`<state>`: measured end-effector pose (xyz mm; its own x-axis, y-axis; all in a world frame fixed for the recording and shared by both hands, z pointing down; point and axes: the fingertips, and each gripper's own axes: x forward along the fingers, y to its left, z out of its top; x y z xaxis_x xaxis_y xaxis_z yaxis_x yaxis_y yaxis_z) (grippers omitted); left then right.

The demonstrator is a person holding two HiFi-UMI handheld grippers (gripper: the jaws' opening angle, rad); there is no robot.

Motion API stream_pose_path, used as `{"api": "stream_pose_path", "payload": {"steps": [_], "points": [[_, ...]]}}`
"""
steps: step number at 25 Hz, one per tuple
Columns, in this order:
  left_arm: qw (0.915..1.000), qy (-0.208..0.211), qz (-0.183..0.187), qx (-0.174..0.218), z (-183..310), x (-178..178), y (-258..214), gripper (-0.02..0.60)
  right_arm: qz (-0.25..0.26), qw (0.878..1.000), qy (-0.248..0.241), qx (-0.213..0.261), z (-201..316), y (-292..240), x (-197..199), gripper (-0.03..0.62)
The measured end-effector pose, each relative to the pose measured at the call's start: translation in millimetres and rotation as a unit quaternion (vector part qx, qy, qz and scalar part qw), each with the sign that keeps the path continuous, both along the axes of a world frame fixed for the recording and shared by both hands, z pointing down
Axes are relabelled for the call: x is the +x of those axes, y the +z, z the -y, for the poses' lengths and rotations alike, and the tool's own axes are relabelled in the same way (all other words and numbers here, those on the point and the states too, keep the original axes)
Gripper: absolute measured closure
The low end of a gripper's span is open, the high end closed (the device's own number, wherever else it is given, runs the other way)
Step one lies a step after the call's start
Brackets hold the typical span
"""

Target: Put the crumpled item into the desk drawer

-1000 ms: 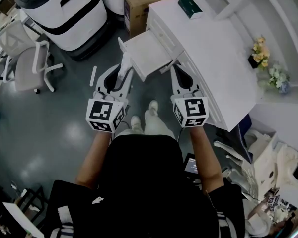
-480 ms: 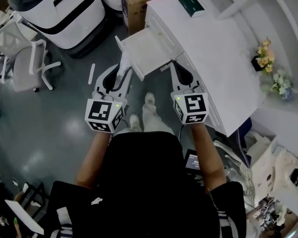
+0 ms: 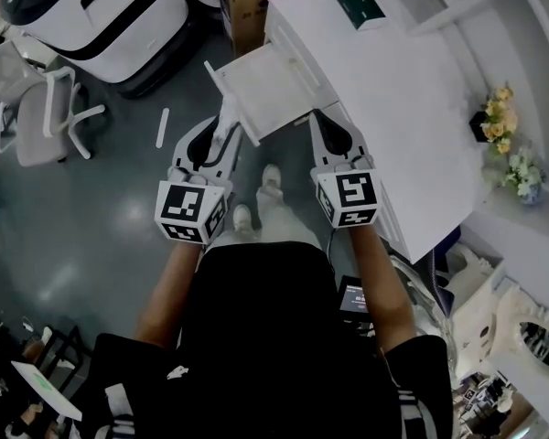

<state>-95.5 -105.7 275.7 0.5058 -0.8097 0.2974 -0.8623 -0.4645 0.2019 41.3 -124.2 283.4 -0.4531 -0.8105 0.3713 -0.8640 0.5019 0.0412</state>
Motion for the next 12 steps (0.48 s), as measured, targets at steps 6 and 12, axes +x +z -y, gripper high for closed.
{"api": "stream_pose_path", "payload": {"steps": [6, 12], "points": [[0.9997, 0.004, 0.003, -0.022, 23.3, 13.9, 25.6, 0.471, -0.003, 1.000, -0.008, -0.022, 22.6, 23.8, 5.4, 0.603], [0.9986, 0.004, 0.008, -0.052, 37.8, 21.8, 66.7, 0.471, -0.002, 0.999, -0.018, -0.046, 38.0, 56.3, 4.7, 0.603]]}}
